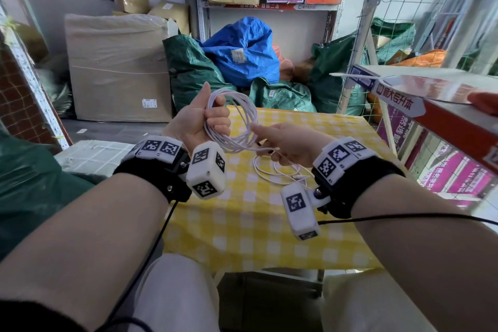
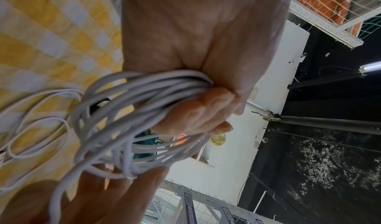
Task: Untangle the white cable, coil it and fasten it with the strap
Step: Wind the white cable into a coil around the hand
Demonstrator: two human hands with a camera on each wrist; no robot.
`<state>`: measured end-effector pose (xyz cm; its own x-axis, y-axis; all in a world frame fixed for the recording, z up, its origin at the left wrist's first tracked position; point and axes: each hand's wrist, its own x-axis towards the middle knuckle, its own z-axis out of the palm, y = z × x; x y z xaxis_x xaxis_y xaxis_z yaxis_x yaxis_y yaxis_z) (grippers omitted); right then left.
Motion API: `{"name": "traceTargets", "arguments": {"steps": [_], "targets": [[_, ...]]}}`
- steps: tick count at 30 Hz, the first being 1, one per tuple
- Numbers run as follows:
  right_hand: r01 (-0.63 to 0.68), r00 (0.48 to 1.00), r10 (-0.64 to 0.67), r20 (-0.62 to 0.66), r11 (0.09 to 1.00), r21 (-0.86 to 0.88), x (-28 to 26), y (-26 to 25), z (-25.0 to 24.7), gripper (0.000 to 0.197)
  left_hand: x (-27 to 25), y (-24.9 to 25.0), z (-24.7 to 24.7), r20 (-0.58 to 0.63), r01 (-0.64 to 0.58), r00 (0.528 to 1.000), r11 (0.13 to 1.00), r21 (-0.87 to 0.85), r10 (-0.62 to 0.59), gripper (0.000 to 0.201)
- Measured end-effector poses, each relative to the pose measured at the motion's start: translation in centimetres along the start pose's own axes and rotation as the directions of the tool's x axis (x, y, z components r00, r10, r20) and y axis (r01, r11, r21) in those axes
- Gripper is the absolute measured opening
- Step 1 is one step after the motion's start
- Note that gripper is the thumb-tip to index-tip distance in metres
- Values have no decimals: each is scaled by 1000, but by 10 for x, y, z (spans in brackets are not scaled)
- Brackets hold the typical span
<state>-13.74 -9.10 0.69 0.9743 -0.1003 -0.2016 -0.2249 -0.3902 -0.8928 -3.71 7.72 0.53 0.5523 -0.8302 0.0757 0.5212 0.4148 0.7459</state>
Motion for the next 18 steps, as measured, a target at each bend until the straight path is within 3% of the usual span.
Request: {"name": "traceTargets", "arguments": {"steps": [3,7,12,15,18], "targets": [[0,999,1,-34,999,43,1,0,-1,53,2,-4,2,65,58,996,998,-7,-57,55],[80,996,-76,-46,990,113,2,0,-1,36,2,-8,12,84,125,988,989,85,-132,56],[122,985,-106,-134,986,114,4,0,-2,31,2,-13,20,-92,174,983,961,214,-158,63],[153,976,-138,-170,985,77,7,2,-1,32,0,-14,26,-194,172,973,952,253,-124,52],[176,972,-156,-177,979,106,6,3,0,30,-1,-14,30,-192,118,979,961,249,-70,39]]}}
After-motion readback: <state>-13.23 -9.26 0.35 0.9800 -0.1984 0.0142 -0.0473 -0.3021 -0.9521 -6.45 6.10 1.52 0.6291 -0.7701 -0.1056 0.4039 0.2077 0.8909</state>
